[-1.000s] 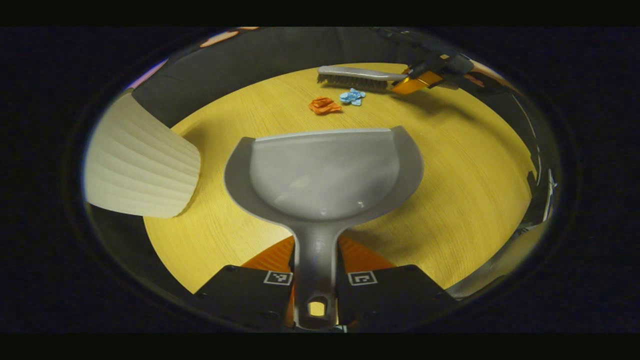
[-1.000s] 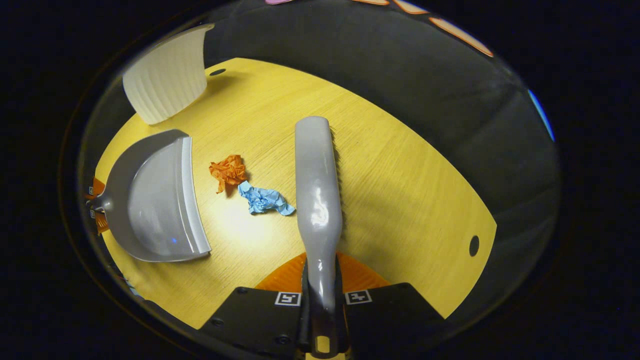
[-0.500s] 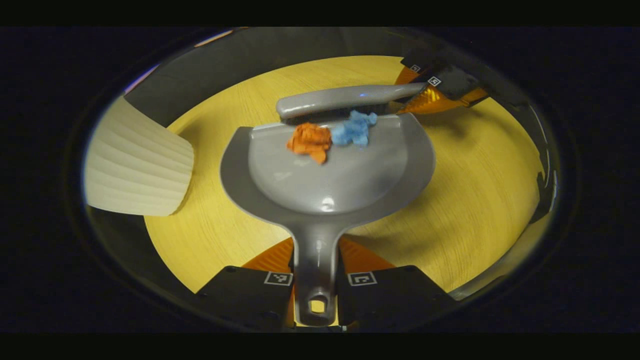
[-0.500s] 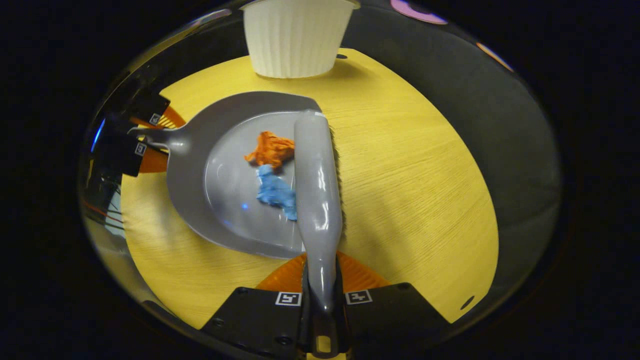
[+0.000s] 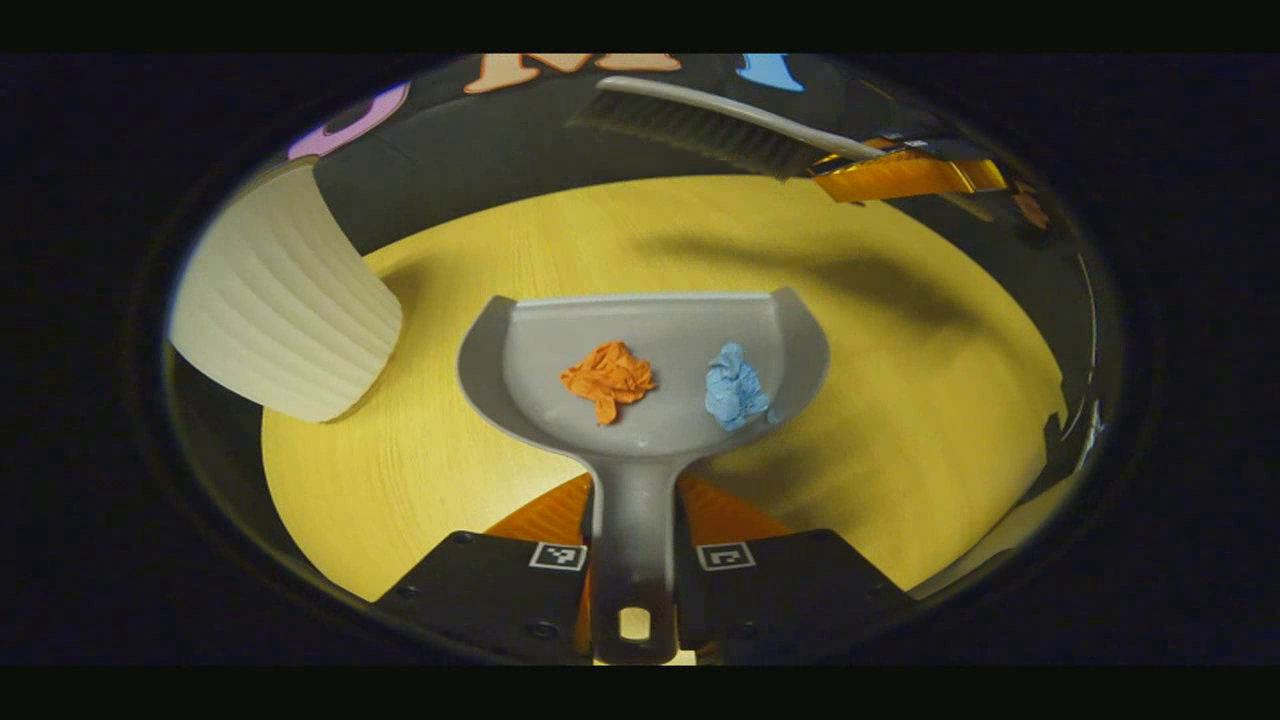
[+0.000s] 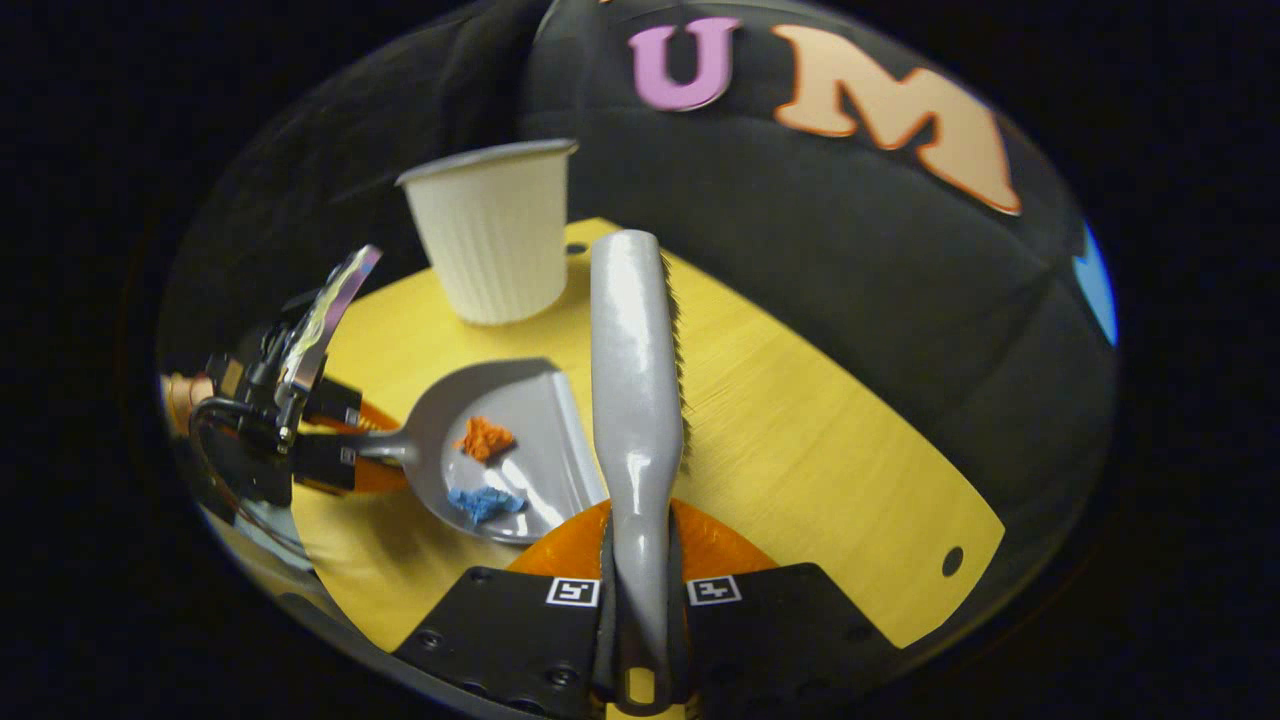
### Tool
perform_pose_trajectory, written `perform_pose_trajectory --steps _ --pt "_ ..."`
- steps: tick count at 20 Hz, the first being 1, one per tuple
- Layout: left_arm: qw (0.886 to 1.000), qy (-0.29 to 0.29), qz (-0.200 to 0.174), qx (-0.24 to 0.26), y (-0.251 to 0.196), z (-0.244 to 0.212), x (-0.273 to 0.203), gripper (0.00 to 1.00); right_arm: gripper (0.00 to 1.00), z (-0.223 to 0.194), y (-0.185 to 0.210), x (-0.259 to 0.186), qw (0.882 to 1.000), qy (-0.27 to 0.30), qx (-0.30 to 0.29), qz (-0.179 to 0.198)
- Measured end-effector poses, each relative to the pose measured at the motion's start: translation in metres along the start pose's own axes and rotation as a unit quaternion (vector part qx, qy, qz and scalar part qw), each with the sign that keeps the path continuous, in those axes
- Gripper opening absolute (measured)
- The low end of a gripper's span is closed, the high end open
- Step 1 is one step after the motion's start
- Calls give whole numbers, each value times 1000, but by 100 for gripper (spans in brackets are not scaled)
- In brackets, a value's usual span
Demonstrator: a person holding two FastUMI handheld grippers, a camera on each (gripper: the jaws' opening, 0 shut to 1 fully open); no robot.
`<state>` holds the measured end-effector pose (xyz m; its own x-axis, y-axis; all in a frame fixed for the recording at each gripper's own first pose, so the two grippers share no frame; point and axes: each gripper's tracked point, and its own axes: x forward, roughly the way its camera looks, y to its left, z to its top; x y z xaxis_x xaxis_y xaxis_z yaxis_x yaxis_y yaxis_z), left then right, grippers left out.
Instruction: Pick up the small broom and dustpan from the desktop, sweep the trash into the dustpan with the broom, and then empty the trash into the garbage bin.
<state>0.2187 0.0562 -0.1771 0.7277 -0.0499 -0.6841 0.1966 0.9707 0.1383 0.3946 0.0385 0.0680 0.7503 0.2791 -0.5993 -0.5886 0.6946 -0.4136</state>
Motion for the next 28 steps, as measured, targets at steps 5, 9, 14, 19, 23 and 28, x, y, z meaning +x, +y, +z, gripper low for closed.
perform_pose_trajectory --steps 5,9,14,19,23,28 --pt "993 -115 -35 12 -5 61 -57 27 16 -78 -4 -70 983 -66 148 -87" --pt "989 -129 -59 47 1 49 -76 24 16 -186 17 -94 960 -72 241 -126" --pt "990 -124 -8 70 44 64 -93 25 16 -262 79 -135 939 -63 311 -130" --pt "986 -67 110 105 96 59 -77 27 16 -271 133 -117 934 -54 339 -102" --pt "978 6 168 123 94 70 -90 25 16 -271 165 -108 934 -46 343 -87" --pt "947 85 231 206 73 83 -81 24 16 -267 190 -98 936 -35 344 -70"
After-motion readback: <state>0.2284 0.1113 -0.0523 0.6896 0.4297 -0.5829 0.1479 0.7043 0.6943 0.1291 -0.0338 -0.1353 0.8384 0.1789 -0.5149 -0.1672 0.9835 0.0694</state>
